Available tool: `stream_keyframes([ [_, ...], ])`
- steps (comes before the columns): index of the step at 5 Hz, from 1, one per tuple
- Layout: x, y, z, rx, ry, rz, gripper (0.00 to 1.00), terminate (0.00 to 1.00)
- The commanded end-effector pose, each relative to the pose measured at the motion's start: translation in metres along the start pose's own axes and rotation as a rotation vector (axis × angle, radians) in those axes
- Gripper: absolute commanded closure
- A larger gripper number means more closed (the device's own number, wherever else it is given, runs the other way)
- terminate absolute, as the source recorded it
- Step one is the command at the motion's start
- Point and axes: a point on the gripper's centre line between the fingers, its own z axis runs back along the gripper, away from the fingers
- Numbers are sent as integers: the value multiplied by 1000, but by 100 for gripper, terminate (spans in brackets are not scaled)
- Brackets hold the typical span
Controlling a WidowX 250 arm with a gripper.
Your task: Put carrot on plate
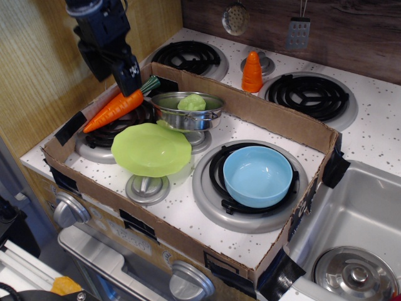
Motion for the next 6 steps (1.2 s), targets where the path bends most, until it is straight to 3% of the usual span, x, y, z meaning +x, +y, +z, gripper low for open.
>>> stream_keyframes([
  [1, 1, -1, -6, -4, -21, -1, 0, 0],
  [6, 4, 11, -30, -35, -19, -32, 0, 0],
])
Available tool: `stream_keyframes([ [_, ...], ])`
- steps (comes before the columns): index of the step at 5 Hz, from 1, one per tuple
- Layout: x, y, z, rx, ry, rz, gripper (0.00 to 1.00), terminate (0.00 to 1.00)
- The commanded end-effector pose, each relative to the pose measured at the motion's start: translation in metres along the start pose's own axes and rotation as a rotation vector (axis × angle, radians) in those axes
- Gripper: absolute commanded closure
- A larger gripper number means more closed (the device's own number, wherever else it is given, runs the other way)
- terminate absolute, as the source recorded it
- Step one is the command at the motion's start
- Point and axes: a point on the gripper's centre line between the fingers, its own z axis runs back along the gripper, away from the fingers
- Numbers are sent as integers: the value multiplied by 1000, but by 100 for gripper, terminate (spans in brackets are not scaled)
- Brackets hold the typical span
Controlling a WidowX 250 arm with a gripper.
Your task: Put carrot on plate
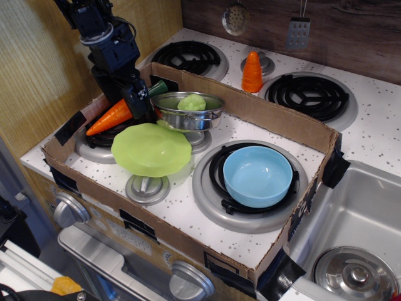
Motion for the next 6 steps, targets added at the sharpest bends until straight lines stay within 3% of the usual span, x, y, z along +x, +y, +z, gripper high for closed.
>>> stream_keyframes([
  [1, 4, 12, 1, 19, -44, -9, 0, 0],
  [2, 1, 13, -4, 26, -47, -5, 0, 0],
  [3, 0, 15, 0, 65, -32, 4, 100, 0],
  [5, -3, 19, 7, 92, -23, -2, 100, 0],
  [6, -1, 20, 25, 129, 6, -4, 100, 0],
])
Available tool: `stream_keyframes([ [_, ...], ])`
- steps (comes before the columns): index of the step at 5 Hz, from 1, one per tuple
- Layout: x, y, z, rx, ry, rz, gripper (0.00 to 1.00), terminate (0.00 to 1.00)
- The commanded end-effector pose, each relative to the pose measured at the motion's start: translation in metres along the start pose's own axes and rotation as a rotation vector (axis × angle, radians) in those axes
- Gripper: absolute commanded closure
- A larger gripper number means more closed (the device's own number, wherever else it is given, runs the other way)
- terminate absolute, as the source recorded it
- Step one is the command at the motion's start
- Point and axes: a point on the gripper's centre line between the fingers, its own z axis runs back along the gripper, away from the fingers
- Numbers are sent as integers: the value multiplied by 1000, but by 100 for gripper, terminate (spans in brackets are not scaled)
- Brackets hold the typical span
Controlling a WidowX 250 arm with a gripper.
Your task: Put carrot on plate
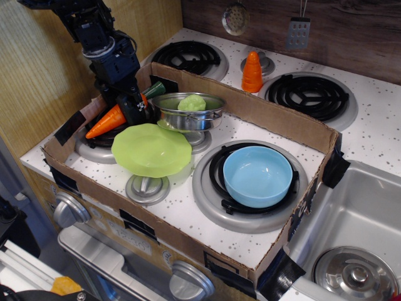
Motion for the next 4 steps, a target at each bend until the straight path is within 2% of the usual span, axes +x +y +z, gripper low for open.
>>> stream_keyframes([
  [1, 7, 7, 62, 143, 18, 45, 100, 0],
  [2, 5, -8, 80, 198, 43, 111, 100, 0],
  [3, -1, -27, 93, 203, 55, 191, 100, 0],
  [4, -6, -49, 95, 138, 80, 290, 100, 0],
])
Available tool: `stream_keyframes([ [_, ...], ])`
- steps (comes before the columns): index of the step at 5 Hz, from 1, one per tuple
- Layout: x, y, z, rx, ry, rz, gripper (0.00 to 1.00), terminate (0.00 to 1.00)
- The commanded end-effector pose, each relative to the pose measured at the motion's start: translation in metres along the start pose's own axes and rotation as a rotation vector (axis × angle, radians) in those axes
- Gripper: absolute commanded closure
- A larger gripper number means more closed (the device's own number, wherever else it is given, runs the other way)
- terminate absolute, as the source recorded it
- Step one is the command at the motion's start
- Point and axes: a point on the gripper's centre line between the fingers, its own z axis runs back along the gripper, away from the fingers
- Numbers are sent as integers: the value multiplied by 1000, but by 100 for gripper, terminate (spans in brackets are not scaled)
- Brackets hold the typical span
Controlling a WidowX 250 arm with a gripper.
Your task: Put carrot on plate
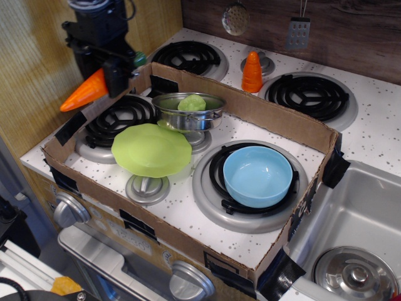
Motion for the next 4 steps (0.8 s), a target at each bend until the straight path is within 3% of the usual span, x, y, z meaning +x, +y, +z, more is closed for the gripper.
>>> stream_keyframes([
  [1, -7, -31, 15, -82, 32, 282, 100, 0],
  [2, -4, -47, 9, -122, 51, 536, 100, 0],
  [4, -1, -48, -7, -229, -52, 978, 100, 0],
])
